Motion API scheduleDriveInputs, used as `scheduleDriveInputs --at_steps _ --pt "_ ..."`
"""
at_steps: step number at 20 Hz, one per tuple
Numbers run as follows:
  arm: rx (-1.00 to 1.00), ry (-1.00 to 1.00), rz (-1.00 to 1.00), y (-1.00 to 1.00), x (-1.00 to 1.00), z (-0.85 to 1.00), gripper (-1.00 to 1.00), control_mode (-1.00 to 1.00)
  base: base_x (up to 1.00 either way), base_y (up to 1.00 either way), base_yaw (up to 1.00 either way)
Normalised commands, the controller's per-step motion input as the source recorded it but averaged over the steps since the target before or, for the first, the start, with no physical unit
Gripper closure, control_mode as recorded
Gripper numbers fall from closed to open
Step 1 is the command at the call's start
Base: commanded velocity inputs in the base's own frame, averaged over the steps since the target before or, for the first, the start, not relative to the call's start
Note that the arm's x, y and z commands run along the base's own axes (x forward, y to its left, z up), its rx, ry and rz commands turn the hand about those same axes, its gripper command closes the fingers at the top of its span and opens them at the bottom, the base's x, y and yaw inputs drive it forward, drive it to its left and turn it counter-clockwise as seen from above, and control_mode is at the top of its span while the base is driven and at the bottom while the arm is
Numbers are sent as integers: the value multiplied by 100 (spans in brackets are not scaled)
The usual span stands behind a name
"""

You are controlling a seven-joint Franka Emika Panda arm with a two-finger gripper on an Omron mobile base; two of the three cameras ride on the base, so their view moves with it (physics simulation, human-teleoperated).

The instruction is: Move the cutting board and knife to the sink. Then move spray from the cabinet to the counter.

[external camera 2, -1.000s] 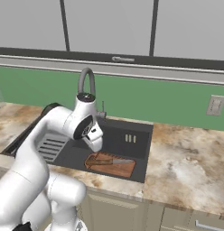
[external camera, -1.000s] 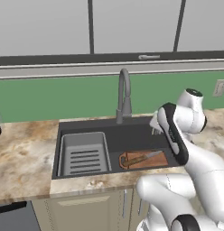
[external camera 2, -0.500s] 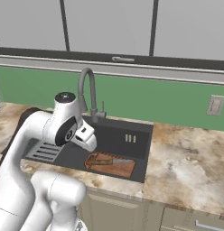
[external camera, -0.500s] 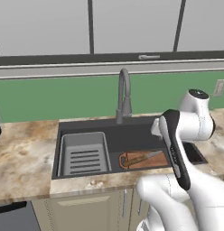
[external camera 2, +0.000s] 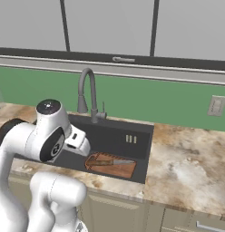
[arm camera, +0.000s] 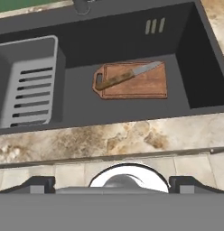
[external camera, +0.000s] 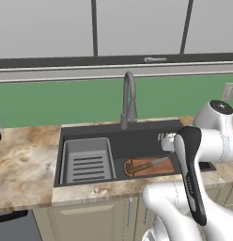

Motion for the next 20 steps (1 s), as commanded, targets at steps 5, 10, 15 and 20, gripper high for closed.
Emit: scheduleDriveInputs --at_steps 5,10,15,20 --pt "-6 0 13 9 -28 21 -100 -100 0 0 0" --pt "-4 1 4 1 -6 3 -100 -100 0 0 0" --pt "0 0 0 0 0 0 -100 -100 0 0 0" --pt "0 2 0 1 -12 0 -100 -100 0 0 0"
